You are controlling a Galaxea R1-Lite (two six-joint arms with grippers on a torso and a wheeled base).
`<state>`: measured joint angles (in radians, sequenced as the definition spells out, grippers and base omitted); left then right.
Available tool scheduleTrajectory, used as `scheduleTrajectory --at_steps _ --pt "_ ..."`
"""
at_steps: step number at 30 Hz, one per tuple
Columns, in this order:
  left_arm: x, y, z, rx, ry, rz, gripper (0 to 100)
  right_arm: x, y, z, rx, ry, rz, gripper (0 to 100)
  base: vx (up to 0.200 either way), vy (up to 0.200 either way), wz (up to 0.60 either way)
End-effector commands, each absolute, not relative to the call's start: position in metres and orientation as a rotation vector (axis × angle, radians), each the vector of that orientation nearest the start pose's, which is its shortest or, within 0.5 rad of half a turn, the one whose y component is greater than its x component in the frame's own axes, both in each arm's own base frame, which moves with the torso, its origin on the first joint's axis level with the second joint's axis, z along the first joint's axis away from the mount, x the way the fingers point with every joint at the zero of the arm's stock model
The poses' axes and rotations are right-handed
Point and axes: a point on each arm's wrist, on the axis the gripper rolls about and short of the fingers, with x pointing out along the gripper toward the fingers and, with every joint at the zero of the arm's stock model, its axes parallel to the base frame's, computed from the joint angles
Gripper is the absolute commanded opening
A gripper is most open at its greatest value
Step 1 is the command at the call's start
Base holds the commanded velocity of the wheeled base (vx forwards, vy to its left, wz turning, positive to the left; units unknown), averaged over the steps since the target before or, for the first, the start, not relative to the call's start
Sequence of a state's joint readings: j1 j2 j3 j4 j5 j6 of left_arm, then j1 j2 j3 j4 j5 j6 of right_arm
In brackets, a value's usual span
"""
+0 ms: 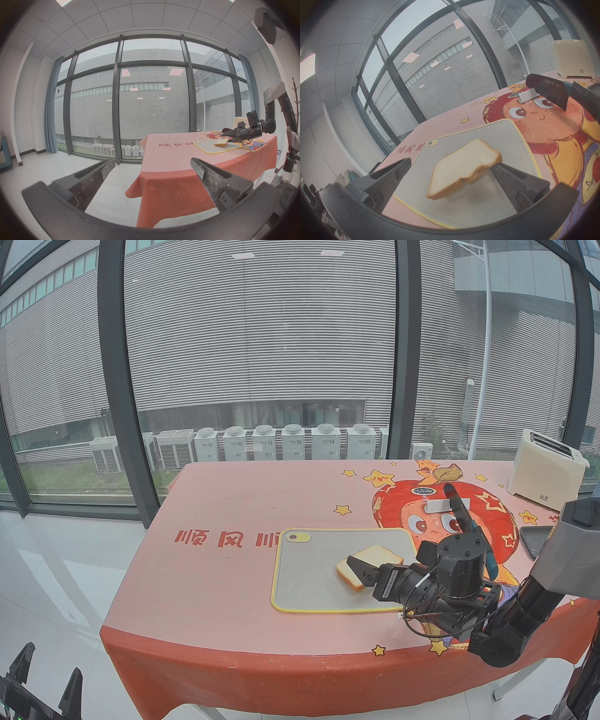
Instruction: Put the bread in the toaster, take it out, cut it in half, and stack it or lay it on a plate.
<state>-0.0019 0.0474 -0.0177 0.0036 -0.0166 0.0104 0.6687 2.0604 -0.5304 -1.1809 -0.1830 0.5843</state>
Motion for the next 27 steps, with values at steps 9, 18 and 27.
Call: scheduleTrajectory --at_steps 9,18,27 --pt "-0.019 0.0 0.076 0.01 0.052 -0.017 100 0.248 0.199 0.074 0.486 0.491 0.373 100 0.0 0.0 0.0" --pt "-0.019 0.0 0.076 0.01 0.054 -0.02 100 0.236 0.197 0.079 0.467 0.515 0.385 100 0.0 0.0 0.0" --pt "-0.019 0.0 0.076 0.01 0.054 -0.019 100 0.241 0.192 0.072 0.45 0.526 0.351 100 0.0 0.0 0.0"
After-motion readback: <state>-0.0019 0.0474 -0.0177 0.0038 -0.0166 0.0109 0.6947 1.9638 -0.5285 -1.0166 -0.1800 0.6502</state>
